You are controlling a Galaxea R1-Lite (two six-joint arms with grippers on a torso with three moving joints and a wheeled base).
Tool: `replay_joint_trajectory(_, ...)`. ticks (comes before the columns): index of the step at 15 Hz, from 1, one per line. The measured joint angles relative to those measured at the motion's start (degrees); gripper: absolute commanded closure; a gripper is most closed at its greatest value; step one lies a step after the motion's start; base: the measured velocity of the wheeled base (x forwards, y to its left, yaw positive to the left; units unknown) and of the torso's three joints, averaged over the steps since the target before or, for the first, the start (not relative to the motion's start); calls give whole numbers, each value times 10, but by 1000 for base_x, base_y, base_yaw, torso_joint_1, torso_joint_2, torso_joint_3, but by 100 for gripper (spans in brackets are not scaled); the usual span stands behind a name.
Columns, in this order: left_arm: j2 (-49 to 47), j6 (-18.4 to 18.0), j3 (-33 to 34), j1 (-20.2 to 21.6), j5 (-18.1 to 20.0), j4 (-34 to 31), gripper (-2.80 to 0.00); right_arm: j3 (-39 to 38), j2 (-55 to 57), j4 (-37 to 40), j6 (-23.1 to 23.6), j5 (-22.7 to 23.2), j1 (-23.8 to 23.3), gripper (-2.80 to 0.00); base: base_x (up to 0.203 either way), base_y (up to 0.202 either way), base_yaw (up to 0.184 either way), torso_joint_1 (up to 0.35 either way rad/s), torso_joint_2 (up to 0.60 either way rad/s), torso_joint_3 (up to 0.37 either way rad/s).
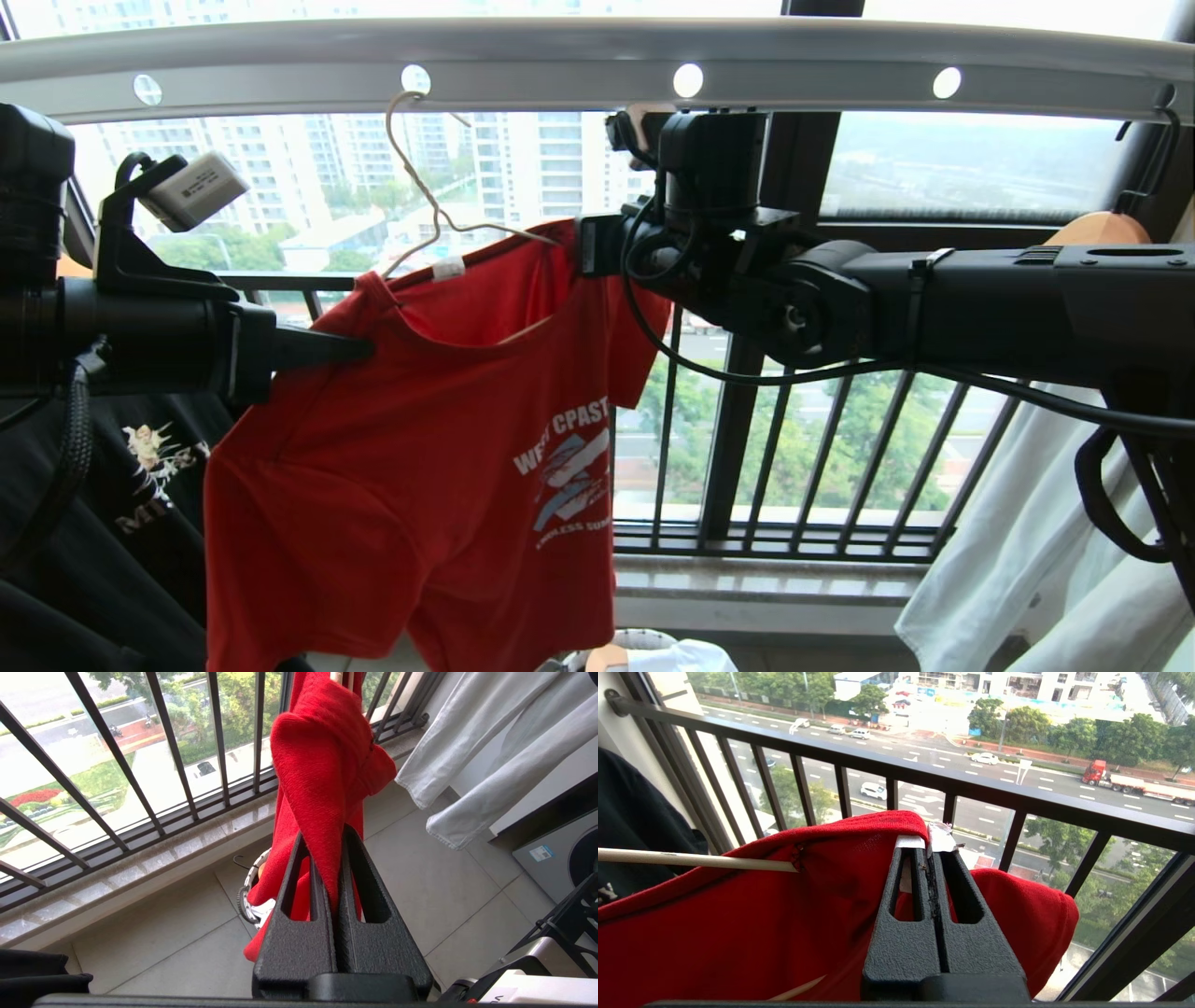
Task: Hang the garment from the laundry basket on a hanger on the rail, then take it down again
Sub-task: Take the clothes off the clothes rack
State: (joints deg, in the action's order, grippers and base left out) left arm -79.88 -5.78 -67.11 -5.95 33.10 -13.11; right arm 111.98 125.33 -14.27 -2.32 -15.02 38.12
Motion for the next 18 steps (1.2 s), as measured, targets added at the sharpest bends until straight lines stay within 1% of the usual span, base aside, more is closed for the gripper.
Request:
replay_joint_trajectory(4,-2,0,0,1,0,3,0,-7,2,0,-2,-7,10,0,0,0,0,0,0,0)
replay_joint_trajectory(9,-4,0,-1,0,0,5,0,-27,-16,0,-3,-21,36,0,0,0,0,0,0,0)
replay_joint_trajectory(10,-4,0,-1,0,0,5,0,-35,-20,-1,-3,-23,39,-280,0,0,0,0,0,0)
replay_joint_trajectory(18,-9,-1,-2,1,-2,7,0,-97,-58,-3,-21,-29,57,-280,0,0,0,0,0,0)
